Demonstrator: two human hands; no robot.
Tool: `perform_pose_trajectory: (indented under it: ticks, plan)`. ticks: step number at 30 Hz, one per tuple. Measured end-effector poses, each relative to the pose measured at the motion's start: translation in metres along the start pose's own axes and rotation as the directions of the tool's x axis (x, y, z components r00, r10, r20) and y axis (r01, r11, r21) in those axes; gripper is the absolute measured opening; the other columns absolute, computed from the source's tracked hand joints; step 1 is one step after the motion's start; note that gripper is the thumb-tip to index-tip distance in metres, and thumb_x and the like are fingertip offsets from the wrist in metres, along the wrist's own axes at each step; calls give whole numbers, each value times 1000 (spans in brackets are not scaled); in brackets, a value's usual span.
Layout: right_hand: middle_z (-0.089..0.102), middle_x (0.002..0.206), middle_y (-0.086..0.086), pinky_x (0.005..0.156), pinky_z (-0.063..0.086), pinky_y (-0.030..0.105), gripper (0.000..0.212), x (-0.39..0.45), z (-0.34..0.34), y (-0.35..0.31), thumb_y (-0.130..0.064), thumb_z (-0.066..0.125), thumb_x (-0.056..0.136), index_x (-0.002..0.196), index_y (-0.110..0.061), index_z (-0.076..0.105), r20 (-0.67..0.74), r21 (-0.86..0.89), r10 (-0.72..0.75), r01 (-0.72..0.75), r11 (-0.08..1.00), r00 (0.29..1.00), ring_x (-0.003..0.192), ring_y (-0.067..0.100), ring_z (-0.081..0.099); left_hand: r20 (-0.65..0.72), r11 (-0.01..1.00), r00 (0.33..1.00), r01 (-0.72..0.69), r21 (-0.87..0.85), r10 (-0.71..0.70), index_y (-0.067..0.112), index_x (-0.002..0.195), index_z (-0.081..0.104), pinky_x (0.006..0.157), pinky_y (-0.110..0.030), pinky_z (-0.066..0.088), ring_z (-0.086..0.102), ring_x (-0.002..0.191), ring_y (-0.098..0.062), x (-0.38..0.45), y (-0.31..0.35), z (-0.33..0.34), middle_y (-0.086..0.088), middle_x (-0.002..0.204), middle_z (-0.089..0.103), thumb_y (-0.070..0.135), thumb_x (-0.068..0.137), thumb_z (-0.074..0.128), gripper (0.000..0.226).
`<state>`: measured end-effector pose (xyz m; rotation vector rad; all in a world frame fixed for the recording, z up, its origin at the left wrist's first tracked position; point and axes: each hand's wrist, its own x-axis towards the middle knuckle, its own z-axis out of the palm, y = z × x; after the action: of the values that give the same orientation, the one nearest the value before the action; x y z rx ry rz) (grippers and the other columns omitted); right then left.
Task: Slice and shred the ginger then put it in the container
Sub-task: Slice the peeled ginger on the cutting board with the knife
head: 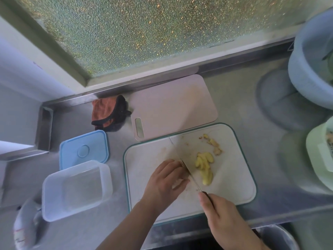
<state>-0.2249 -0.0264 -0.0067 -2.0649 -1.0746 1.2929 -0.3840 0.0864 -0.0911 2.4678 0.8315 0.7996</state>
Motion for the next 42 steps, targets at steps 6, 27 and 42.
perform_pose_trajectory:
  ticks: [6, 27, 42]
  plan:
    - [57, 66, 4, 70, 43, 27, 64, -10, -6, -10, -74, 18, 69, 65, -18, 48, 6, -21, 26, -25, 999, 1000, 74, 6, 55, -20, 1000, 1000, -14, -5, 14, 6, 103, 75, 94, -34, 56, 64, 107, -21, 0, 0, 1, -6, 111, 71, 18, 83, 83, 24]
    - [55, 64, 6, 67, 42, 28, 63, -6, -13, -18, -73, 15, 71, 64, -19, 47, 72, -63, 41, -36, 997, 997, 74, 12, 57, -61, 999, 997, -41, -36, 38, 14, 112, 63, 101, -30, 53, 63, 109, -19, 2, 2, 2, -3, 114, 65, 18, 83, 81, 34]
    - [60, 78, 2, 72, 41, 22, 65, -7, -11, -21, -73, 7, 70, 71, -23, 49, 73, -121, 31, -22, 992, 997, 82, 10, 57, -23, 999, 1000, -11, -31, 10, 5, 103, 76, 100, -29, 54, 65, 111, -22, -3, -3, 6, -8, 112, 72, 17, 84, 81, 24]
